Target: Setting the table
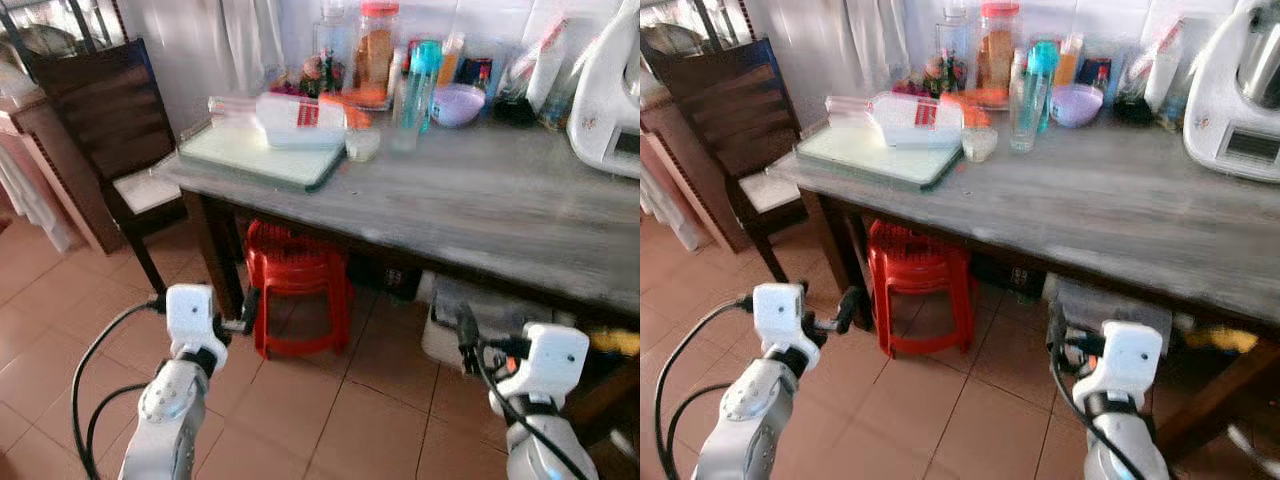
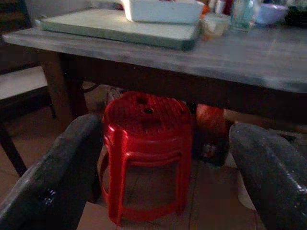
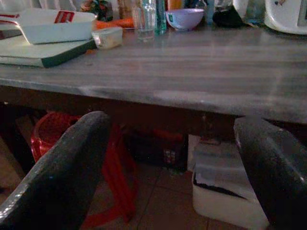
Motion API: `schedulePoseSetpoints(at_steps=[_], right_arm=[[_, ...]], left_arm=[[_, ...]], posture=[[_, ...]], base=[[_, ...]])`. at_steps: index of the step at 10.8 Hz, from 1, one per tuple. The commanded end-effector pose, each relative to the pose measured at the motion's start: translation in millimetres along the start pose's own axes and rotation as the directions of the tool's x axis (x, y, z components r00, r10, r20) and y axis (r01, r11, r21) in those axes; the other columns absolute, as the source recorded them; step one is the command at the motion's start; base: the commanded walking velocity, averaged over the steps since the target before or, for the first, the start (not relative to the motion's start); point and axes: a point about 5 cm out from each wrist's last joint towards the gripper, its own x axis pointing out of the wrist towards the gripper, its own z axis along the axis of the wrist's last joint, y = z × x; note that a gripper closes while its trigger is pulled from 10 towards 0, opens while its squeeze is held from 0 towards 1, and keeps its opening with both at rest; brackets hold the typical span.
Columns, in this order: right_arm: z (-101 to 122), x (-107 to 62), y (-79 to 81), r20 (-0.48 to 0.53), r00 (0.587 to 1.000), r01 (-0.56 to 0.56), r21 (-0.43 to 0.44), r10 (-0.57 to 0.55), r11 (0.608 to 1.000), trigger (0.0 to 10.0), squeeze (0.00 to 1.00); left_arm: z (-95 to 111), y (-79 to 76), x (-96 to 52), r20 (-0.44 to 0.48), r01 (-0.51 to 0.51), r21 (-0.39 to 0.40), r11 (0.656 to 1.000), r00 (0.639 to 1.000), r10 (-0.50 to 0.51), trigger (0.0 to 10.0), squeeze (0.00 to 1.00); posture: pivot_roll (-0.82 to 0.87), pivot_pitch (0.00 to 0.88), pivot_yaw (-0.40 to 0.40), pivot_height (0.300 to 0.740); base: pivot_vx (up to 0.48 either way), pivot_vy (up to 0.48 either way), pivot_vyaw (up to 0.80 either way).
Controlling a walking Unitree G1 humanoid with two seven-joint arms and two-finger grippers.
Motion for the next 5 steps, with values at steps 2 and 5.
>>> schedulePoseSetpoints(at_steps=[2, 5], right_arm=[[-4.5, -0.7, -2.2, -0.026, 1.000, 0.003, 0.005, -0.003, 1.000, 10.0, 0.00], [-4.5, 0.7, -1.8, -0.031, 1.000, 0.001, 0.015, 0.000, 1.000, 10.0, 0.00]], left_arm=[[-1.9, -0.8, 1.7, -0.015, 0.006, 0.005, 1.000, 1.000, -0.006, 10.0, 0.00], [-1.8, -1.3, 2.1, -0.016, 0.008, 0.003, 1.000, 1.000, -0.008, 10.0, 0.00]], posture=[[-0.03, 0.000, 0.019, 0.740], [-0.02, 0.000, 0.017, 0.740]], base=[[-0.311, 0.000, -0.59], [-0.339, 0.000, 0.00]])
